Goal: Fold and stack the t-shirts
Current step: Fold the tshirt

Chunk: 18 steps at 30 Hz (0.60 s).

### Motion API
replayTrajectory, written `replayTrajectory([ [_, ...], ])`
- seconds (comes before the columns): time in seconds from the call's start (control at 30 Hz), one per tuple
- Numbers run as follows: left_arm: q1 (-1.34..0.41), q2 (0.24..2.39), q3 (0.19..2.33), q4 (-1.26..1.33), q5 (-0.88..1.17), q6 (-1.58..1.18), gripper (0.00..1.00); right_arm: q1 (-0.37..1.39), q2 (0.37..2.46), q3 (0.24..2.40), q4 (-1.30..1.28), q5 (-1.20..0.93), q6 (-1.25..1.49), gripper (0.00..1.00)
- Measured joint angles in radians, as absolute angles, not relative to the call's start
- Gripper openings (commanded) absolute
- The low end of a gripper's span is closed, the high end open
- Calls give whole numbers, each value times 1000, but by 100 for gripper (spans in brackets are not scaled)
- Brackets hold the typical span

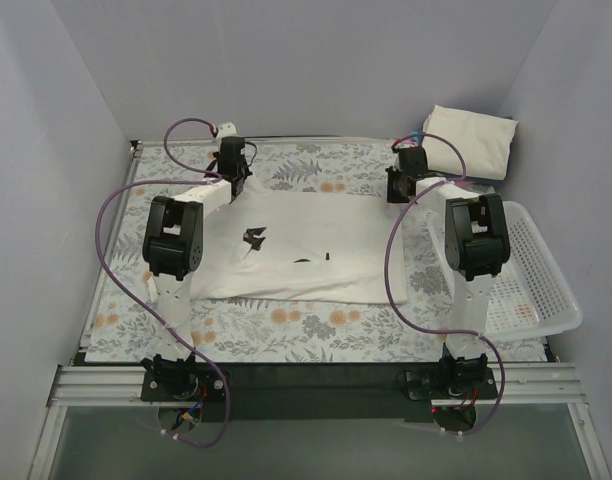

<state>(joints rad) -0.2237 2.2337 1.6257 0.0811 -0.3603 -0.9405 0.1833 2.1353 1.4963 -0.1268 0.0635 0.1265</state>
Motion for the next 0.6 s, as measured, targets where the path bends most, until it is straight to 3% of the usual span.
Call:
replayTrajectory([
  [0.6, -224, 1811, 1111, 261, -404, -1097, 0, 220, 1748, 1095, -47, -3, 129, 1],
])
